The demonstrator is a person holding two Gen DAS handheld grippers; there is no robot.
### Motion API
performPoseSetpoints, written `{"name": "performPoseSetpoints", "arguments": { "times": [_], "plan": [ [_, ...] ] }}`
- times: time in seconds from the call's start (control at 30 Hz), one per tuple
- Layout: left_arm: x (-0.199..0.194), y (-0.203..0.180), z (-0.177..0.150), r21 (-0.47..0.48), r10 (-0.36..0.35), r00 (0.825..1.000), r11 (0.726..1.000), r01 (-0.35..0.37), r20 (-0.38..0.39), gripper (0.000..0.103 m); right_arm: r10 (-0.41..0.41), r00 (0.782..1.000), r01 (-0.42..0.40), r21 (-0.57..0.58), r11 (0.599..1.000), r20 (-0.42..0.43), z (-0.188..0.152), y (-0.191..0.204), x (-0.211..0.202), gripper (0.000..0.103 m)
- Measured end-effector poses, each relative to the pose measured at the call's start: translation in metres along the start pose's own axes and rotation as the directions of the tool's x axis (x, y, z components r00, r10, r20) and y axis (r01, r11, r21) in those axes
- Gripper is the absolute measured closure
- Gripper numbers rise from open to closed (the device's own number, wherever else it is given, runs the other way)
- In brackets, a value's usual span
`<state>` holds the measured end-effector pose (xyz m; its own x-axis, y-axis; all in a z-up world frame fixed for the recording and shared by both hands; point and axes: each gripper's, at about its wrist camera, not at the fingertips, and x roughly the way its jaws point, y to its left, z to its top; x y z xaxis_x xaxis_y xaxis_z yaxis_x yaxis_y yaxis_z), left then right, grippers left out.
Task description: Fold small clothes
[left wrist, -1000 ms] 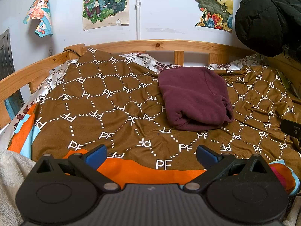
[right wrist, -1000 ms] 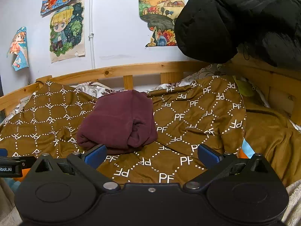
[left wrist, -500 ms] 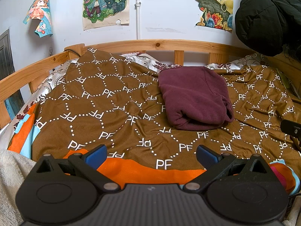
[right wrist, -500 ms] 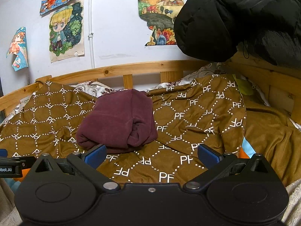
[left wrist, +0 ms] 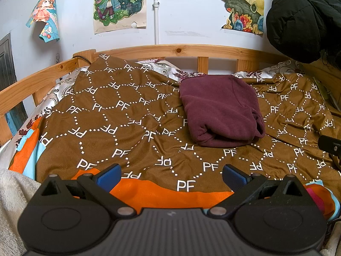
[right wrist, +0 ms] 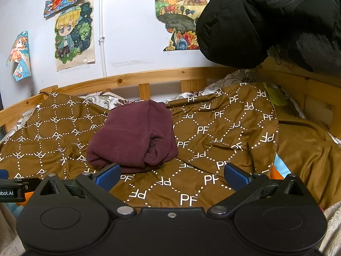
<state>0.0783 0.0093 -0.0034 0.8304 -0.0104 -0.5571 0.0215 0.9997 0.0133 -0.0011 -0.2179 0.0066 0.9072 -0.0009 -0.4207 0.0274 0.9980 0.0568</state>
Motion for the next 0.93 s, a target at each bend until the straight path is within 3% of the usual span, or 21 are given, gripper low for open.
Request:
{"name": "performPoseSetpoints", "arguments": {
  "times": [0.93],
  "plan": [
    [0.0007,0.0041,0.0010,0.028,0.012,1.000,1.000,-0.012,-0.021,0.001,-0.008,1.000,0.008,0.013,1.000,-0.013,-0.0014,0.0038,0.0005,0.000]
  ]
}}
